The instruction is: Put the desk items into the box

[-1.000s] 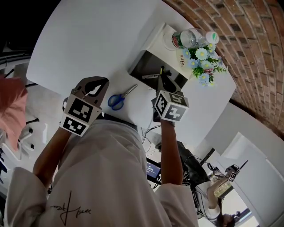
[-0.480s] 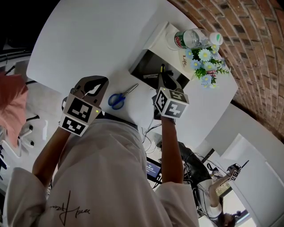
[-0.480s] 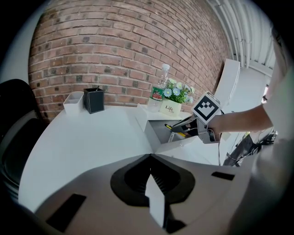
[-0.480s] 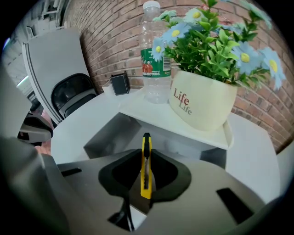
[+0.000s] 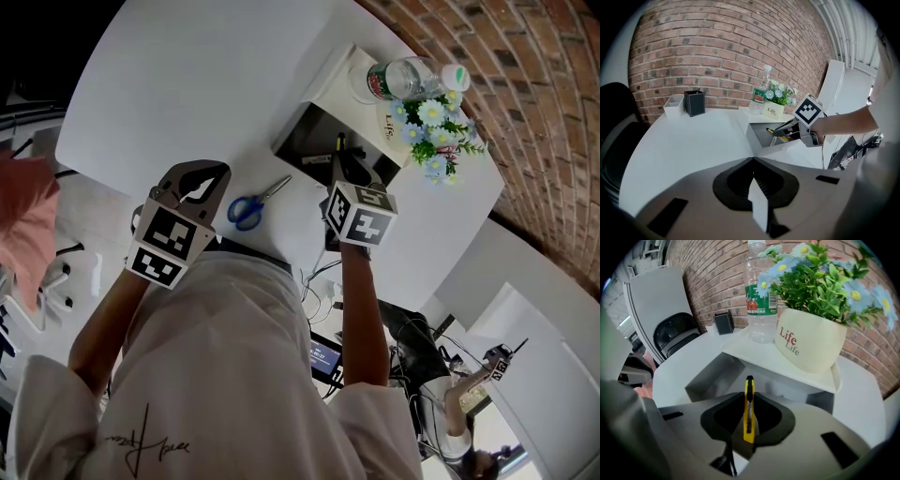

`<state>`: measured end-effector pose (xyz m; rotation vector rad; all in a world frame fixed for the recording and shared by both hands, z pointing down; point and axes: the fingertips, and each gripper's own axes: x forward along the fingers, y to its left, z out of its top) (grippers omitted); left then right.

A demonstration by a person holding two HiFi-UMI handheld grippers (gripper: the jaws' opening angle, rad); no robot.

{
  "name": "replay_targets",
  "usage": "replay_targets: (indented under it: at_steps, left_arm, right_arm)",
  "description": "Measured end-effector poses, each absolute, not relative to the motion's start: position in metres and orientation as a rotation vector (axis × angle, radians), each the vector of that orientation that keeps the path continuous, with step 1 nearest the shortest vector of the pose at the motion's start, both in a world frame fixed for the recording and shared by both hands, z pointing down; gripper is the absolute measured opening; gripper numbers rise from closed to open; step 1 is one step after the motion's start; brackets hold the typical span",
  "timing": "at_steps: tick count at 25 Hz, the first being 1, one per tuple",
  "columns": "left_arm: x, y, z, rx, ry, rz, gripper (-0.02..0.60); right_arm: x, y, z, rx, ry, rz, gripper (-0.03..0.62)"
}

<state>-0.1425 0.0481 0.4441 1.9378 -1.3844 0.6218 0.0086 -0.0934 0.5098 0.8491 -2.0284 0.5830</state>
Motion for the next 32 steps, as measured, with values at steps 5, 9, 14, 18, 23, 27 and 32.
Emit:
replay_targets:
  at_steps: [5,9,14,18,23,27,32]
  left_arm:
    - [-0.141,0.048,0.443,1.937,-1.385,0.62,0.005]
    - [-0.14,0.05,0.444,1.933,-1.389,0.622,0.005]
    - [-0.141,0.052,0.444,1.929,-1.395,0.62,0.005]
    - [-0.141,0.054,0.444,1.925,-1.399,0.621,0.005]
    - [-0.143,0.059,0.444,1.923,-1.402,0.623,0.005]
    - [-0.143,0.059,0.443,1.926,-1.404,0.62,0.005]
    - [-0.139,0.058,0.44,1.944,-1.394,0.613,0.005]
  right_arm:
    - [0.008,-0.093,0.512,0.834,-2.016,0.572,0.08]
    - [0.007,-0.092,0.513,0.823,-2.009,0.568,0.08]
    - [0.007,-0.092,0.513,0.82,-2.007,0.567,0.08]
    - [0.007,-0.092,0.513,0.819,-2.01,0.567,0.081]
    - [0.007,-0.091,0.514,0.82,-2.025,0.565,0.085]
    - [0.007,-0.091,0.512,0.832,-2.021,0.571,0.087]
    - [0.013,-0.089,0.505,0.86,-2.013,0.566,0.086]
